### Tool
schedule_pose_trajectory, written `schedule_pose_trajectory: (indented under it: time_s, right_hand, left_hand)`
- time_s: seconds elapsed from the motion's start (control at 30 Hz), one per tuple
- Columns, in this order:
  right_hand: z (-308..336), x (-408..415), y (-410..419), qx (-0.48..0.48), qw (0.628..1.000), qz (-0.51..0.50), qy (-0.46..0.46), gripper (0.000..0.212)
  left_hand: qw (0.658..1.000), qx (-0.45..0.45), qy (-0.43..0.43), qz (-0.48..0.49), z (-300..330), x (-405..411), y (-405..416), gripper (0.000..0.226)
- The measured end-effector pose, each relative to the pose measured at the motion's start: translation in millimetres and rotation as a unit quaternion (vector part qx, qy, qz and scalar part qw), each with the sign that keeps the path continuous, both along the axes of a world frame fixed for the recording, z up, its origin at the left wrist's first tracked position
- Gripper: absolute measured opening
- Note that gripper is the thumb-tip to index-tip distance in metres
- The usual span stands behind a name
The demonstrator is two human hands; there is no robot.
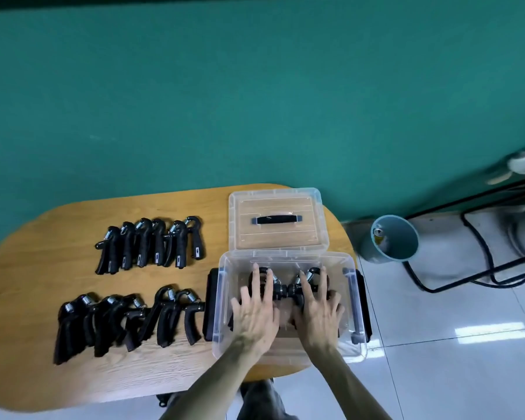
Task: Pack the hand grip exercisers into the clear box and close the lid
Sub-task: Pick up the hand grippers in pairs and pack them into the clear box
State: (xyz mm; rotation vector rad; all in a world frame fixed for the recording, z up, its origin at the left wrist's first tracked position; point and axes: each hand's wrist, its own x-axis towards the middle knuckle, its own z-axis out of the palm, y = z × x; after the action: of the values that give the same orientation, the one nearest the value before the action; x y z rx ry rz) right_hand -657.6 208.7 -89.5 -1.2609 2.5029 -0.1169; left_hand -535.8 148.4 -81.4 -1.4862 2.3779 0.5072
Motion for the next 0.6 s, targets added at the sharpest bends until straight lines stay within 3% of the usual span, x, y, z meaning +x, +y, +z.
schedule_pose_trajectory:
  time_s: [0.27, 0.6]
  right_hand:
    - [-53.8, -14.5, -0.5, 0.050, 0.997, 0.026, -0.051, 0.096]
    - [-105.9, -29.9, -0.6, 0.067, 0.990, 0.087, -0.089, 0.081]
  left_hand:
    - [0.999, 0.014, -0.034, 0.037, -54.7, -12.8, 4.0, 0.086]
    - [0.995, 0.049, -0.027, 0.082, -99.7, -24.6, 1.7, 0.081]
